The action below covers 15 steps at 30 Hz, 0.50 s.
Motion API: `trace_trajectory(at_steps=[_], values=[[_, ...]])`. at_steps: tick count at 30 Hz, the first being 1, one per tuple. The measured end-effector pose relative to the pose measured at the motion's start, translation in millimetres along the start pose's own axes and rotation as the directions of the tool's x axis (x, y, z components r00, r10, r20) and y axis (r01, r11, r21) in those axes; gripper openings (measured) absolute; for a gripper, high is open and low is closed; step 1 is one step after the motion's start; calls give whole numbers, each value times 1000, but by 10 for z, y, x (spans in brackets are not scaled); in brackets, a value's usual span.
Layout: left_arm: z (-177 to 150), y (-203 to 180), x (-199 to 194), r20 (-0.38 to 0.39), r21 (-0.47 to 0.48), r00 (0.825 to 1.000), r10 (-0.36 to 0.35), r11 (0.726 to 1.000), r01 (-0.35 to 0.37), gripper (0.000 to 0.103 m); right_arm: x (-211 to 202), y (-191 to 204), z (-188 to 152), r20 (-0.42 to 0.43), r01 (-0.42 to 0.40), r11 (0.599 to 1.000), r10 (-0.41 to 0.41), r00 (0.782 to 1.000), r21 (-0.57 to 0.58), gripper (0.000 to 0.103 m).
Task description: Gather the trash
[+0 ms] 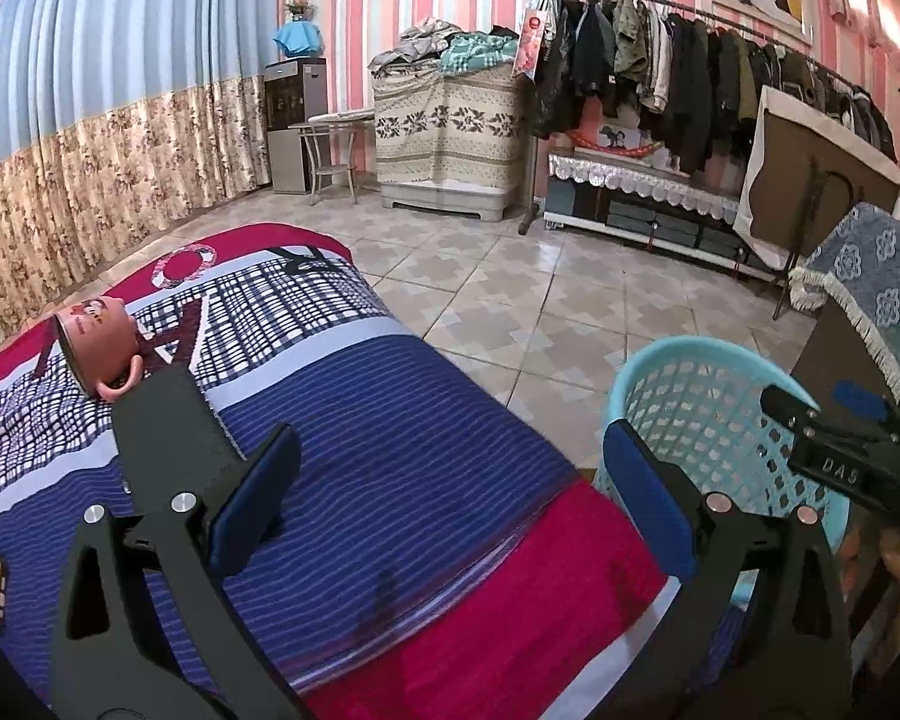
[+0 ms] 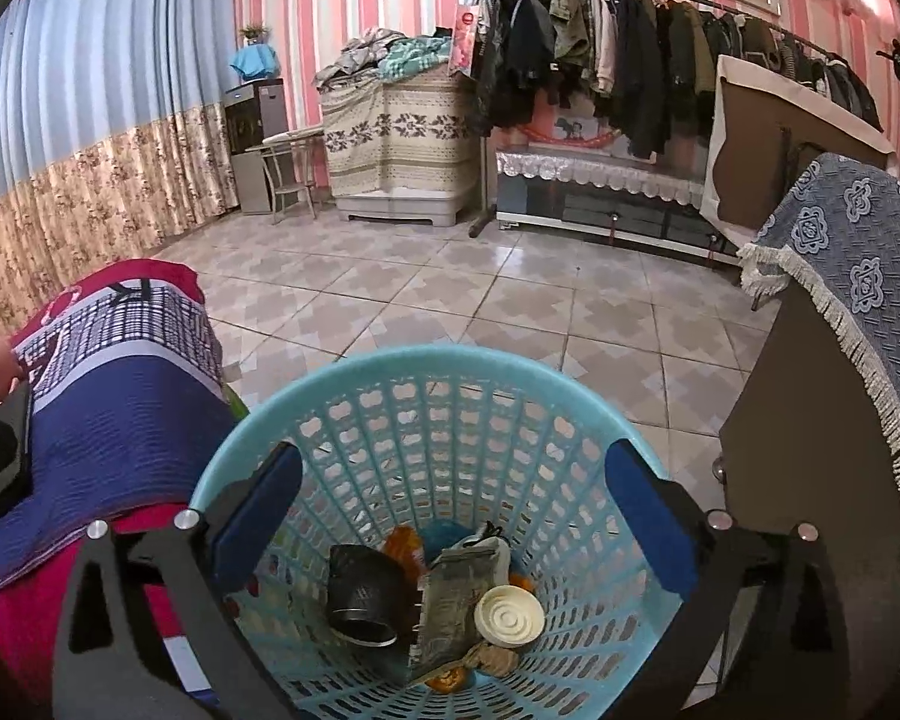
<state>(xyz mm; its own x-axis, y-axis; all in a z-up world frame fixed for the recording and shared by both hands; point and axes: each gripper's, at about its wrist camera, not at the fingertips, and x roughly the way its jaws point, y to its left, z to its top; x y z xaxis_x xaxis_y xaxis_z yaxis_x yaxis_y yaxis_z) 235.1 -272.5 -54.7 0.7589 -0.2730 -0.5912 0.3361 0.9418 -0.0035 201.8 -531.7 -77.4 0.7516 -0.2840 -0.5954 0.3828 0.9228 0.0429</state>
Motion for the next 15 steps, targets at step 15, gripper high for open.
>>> trace_trajectory(at_steps=[15], values=[[-278,339,-459,-21,30,997,80,996,-79,98,-212,305,-102,-19,-89,995,88,996,-35,99]])
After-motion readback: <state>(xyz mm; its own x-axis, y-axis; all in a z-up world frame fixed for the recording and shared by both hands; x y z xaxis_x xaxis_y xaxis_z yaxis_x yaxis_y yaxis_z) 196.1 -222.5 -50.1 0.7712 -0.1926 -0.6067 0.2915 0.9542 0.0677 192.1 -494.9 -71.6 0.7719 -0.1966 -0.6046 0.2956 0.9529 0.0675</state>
